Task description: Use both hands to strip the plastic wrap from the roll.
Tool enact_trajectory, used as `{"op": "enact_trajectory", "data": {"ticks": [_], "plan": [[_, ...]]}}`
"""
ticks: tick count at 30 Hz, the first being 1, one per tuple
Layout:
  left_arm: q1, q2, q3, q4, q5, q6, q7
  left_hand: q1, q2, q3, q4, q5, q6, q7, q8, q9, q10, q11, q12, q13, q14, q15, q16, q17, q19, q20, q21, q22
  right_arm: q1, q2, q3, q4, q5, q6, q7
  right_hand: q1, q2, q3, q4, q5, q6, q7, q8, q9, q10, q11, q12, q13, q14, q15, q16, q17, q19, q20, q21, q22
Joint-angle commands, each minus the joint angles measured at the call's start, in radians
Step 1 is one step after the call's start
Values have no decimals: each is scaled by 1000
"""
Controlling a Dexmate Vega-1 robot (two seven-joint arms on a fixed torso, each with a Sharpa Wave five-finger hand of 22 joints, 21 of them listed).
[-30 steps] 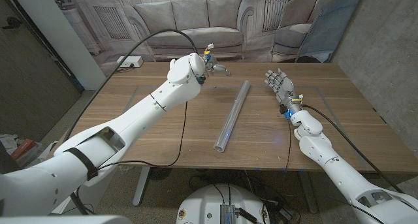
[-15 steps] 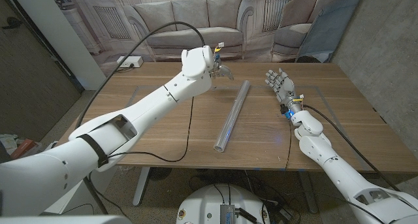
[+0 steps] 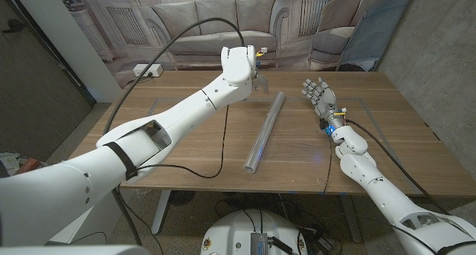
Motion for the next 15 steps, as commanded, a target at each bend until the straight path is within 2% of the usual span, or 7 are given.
{"op": "enact_trajectory", "data": {"ticks": [1, 6, 12, 15], "plan": [[-29, -111, -4, 139, 162, -100, -121, 9, -9, 2, -5, -2, 35, -4, 13, 5, 14, -4, 4, 5, 15, -2, 10, 3, 17, -2, 4, 3, 12, 22, 15, 41, 17, 16, 40, 11, 37, -2, 3, 0, 8, 0, -1, 4, 8, 1, 1, 3, 12, -1, -1, 3, 7, -25, -5, 3], [-21, -154, -22, 190, 216, -144, -138, 13, -11, 2, -6, -1, 37, -4, 11, 6, 23, -7, 5, 5, 22, -4, 12, 3, 22, -1, 4, 3, 13, 29, 23, 53, 22, 20, 52, 11, 37, -3, 3, 0, 10, 0, 0, 4, 10, 1, 2, 3, 14, -2, 0, 3, 8, -26, -6, 3], [-25, -203, -38, 261, 266, -214, -178, 17, -23, -3, -8, 1, 46, 21, 9, 5, 35, -3, 2, 6, 35, -2, 17, 4, 33, 2, 5, 2, 13, 34, 31, 61, 25, 23, 59, 12, 37, -3, 3, 1, 12, -1, 0, 4, 11, -1, 2, 3, 15, -3, 0, 3, 9, -25, -7, 3], [-25, -229, -39, 295, 303, -234, -187, 16, -29, -6, -9, 1, 53, 25, 9, 5, 45, -3, 3, 6, 41, -5, 18, 4, 41, 3, 6, 2, 14, 37, 34, 67, 26, 23, 63, 12, 37, -3, 3, 1, 12, -1, 0, 4, 12, -1, 2, 3, 17, -2, 0, 3, 10, -26, -7, 3]]}}
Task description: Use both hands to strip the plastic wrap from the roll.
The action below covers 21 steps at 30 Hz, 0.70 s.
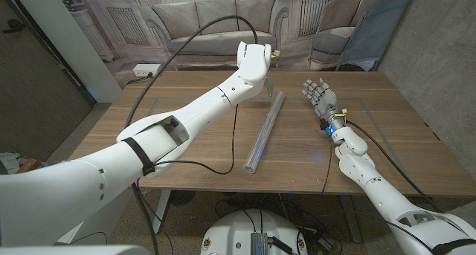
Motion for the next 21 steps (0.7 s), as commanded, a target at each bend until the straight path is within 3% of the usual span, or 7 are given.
{"op": "enact_trajectory", "data": {"ticks": [1, 3, 6, 13, 21], "plan": [[-3, -108, -29, 143, 121, -113, -62, 1, -16, -4, -5, 1, 16, 8, 7, 5, 23, 0, 4, 2, 23, -3, 14, 4, 21, 1, 6, 2, 4, 14, 15, 26, 9, 8, 23, 12, 37, -3, 3, 1, 12, -1, -1, 4, 12, -1, 2, 3, 10, 2, 0, 3, 11, -26, -2, 3], [-2, -126, -31, 168, 145, -119, -61, 0, -22, -8, -3, 3, 41, 13, 12, 5, 43, 2, 6, 2, 41, -10, 21, 5, 35, -4, 9, 2, 6, 16, 16, 32, 9, 9, 27, 12, 37, -3, 3, 0, 12, -1, -1, 4, 12, 0, 2, 3, 10, 1, 0, 3, 11, -26, -2, 3], [-1, -145, -37, 191, 166, -151, -74, -10, -29, -17, 5, 4, 83, 44, 19, 5, 101, -2, 18, 4, 81, -19, 36, 7, 57, -5, 11, 2, 9, 19, 19, 40, 10, 11, 33, 12, 38, -4, 3, 0, 14, -1, 0, 4, 13, 0, 2, 3, 12, 1, 1, 3, 12, -26, -3, 3], [18, -179, -26, 228, 274, -178, -46, -25, -34, -31, 20, 4, 185, 56, 34, 5, 209, -7, 38, 6, 201, -47, 79, 10, 99, -15, 11, 1, 17, 29, 27, 67, 15, 18, 51, 12, 38, -4, 3, 0, 14, -2, -1, 4, 14, -1, 2, 3, 14, 2, 1, 3, 14, -26, -4, 3], [33, -223, -50, 305, 342, -212, -21, -16, -58, -38, 11, 5, 237, 69, 39, 7, 267, -3, 57, 17, 257, -53, 93, 7, 129, -20, 11, 1, 19, 33, 38, 80, 20, 20, 65, 13, 38, -5, 3, 1, 18, -2, 0, 4, 18, 2, 3, 3, 17, 2, 1, 3, 18, -27, -4, 3]]}}
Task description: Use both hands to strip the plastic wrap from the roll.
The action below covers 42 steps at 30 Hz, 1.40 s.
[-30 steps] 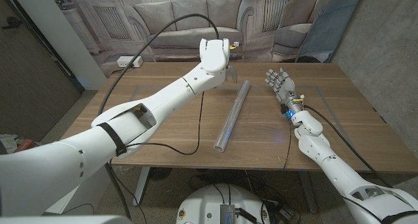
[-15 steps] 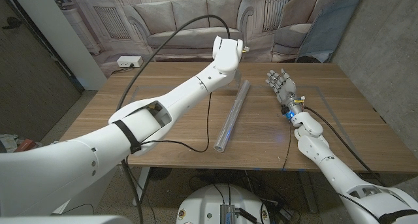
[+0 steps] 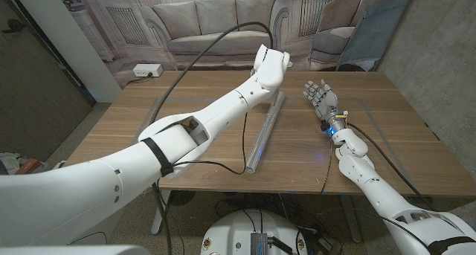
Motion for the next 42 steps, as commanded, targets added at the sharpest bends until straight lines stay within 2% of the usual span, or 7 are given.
{"op": "enact_trajectory", "data": {"ticks": [1, 16, 26, 31, 33, 35, 42], "plan": [[29, -76, -27, 110, 116, -53, 35, 8, -25, -11, -5, 6, 32, 6, 8, 2, 33, -1, 14, 10, 29, -11, 9, 2, 35, -1, 1, 1, 7, 10, 14, 28, 7, 6, 25, 13, 38, -5, 3, 1, 10, 0, 1, 4, 8, 0, 2, 3, 12, -3, 1, 3, 6, -28, -4, 3], [27, -158, -80, 238, 117, -79, 71, -17, -66, -42, 2, 12, 20, 27, -16, 2, 29, 8, 3, 11, 54, -12, 0, -10, 107, -52, 12, -1, 24, 24, 33, 72, 14, 15, 60, 10, 37, -8, 6, 0, 16, 0, 1, 4, 18, 2, 5, 3, 19, 0, 2, 4, 11, -26, -6, 4], [-6, -210, -60, 354, 135, -86, 85, 2, -41, -32, 2, 18, 59, 30, -10, 3, 62, 12, 4, 7, 96, -16, -4, -26, 141, -53, 16, -1, 28, 33, 48, 95, 22, 22, 77, 7, 34, -7, 9, 1, 18, 0, 1, 4, 20, 2, 5, 3, 23, 0, 1, 2, 15, -25, -7, 4], [-1, -212, -36, 354, 165, -82, 101, 11, -35, -28, 1, 18, 82, 33, -6, 3, 89, 10, 8, 5, 124, -23, -3, -32, 161, -52, 19, -2, 30, 39, 57, 106, 28, 28, 87, 4, 32, -8, 12, 1, 20, -1, 1, 4, 21, 1, 4, 3, 27, 1, 1, 2, 17, -25, -8, 4], [-29, -234, -27, 414, 170, -100, 82, 15, -32, -26, 1, 17, 102, 36, -1, 3, 101, 12, 9, 5, 141, -26, 0, -31, 169, -52, 20, -2, 30, 42, 60, 109, 29, 31, 89, 4, 31, -8, 12, 1, 20, 0, 1, 4, 21, 2, 4, 3, 28, 1, 1, 2, 18, -24, -8, 4], [-7, -222, -20, 382, 184, -85, 102, 18, -29, -24, 0, 17, 103, 37, -2, 3, 106, 14, 10, 6, 140, -26, -1, -31, 169, -51, 19, -1, 31, 45, 64, 113, 31, 34, 91, 4, 31, -8, 13, 1, 21, -1, 1, 4, 22, 1, 4, 3, 29, 0, 0, 1, 20, -24, -8, 4], [-27, -247, -12, 453, 196, -101, 105, 25, -26, -21, 0, 15, 94, 40, -10, 2, 97, 22, 3, 8, 134, -20, -8, -31, 169, -47, 16, -1, 36, 53, 72, 125, 34, 41, 102, 2, 28, -7, 14, 1, 25, 1, 2, 4, 30, 1, 6, 3, 35, 0, 0, 0, 26, -24, -8, 4]]}}
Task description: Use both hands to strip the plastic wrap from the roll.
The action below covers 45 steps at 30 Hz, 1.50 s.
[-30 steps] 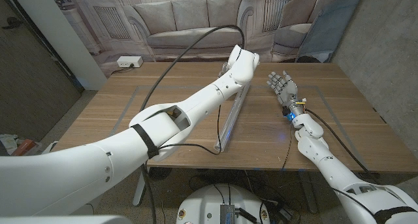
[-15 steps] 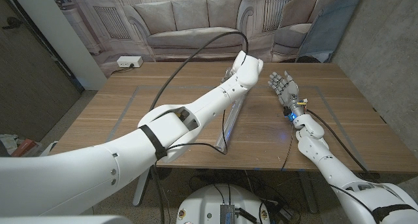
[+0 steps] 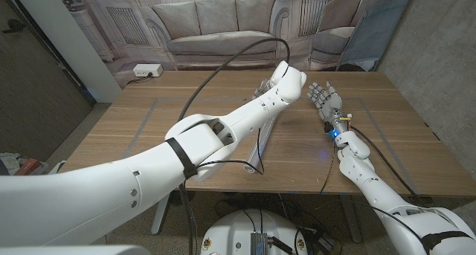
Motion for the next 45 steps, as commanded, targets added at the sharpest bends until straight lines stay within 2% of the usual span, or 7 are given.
{"op": "enact_trajectory", "data": {"ticks": [1, 24, 26, 29, 32, 38, 45], "plan": [[-16, -33, 17, 82, 28, -6, 16, 9, 0, 7, -2, 0, 7, 12, -3, 3, -4, 5, -3, 4, 4, 2, -11, 2, 8, 5, 0, 4, 7, 13, 16, 21, 8, 14, 20, 2, 28, 2, 6, 1, 12, -1, 2, 4, 12, -3, 6, 3, 11, 4, 0, 2, 10, -23, -2, 4], [17, -27, -29, 82, -53, 13, 94, 14, 18, 13, 5, -3, -28, 17, -29, 2, -32, 8, -30, 1, -7, 16, -36, -8, 5, 12, -9, 5, 34, 21, 20, 60, -6, 18, 36, -1, 24, 5, 10, 2, 18, 1, 1, 4, 18, -4, 6, 3, 20, 7, -4, 0, 19, -20, -5, 4], [21, -29, -42, 77, -69, 25, 111, 39, 57, 36, 5, -4, -4, 11, -25, 3, -6, 0, -24, 5, 10, 4, -35, -4, 11, 11, -10, 6, 36, 22, 21, 62, -6, 19, 36, -1, 24, 5, 10, 2, 18, 1, 1, 4, 19, -3, 6, 3, 20, 7, -5, 0, 19, -19, -5, 4], [40, -21, -33, 48, -57, 57, 147, 129, 158, 115, -14, -22, 85, -2, -3, 5, 69, -22, -1, 20, 83, -28, -25, 2, 50, -6, 1, 7, 36, 22, 22, 63, -7, 20, 34, -2, 24, 5, 11, 2, 19, 1, 1, 4, 19, -3, 5, 3, 20, 7, -5, 0, 19, -19, -6, 4], [42, -16, -25, 49, -50, 60, 154, 190, 208, 174, -34, -21, 132, -24, 9, 11, 111, -36, 14, 33, 128, -35, -24, 4, 61, -12, 6, 7, 34, 21, 23, 59, -9, 21, 32, -1, 24, 6, 10, 3, 19, 1, 1, 4, 18, -5, 5, 3, 20, 7, -6, 0, 20, -20, -6, 4], [69, -10, -70, 34, -96, 93, 192, 267, 245, 209, -49, -23, 226, -50, 80, 55, 185, -85, 79, 86, 201, -77, 27, 80, 58, -13, 18, 15, 28, 17, 23, 48, -13, 24, 22, -1, 23, 7, 10, 3, 19, 1, 0, 4, 19, -4, 5, 3, 22, 6, -6, 0, 21, -19, -8, 4], [97, 14, -79, -6, -119, 111, 205, 332, 260, 214, -45, -23, 224, -63, 138, 111, 213, -83, 143, 157, 227, -92, 76, 177, 57, -17, 46, 26, 23, 11, 18, 35, -21, 27, 8, 0, 23, 8, 10, 3, 20, 2, 0, 4, 21, -3, 4, 3, 25, 6, -7, 0, 23, -19, -9, 4]]}}
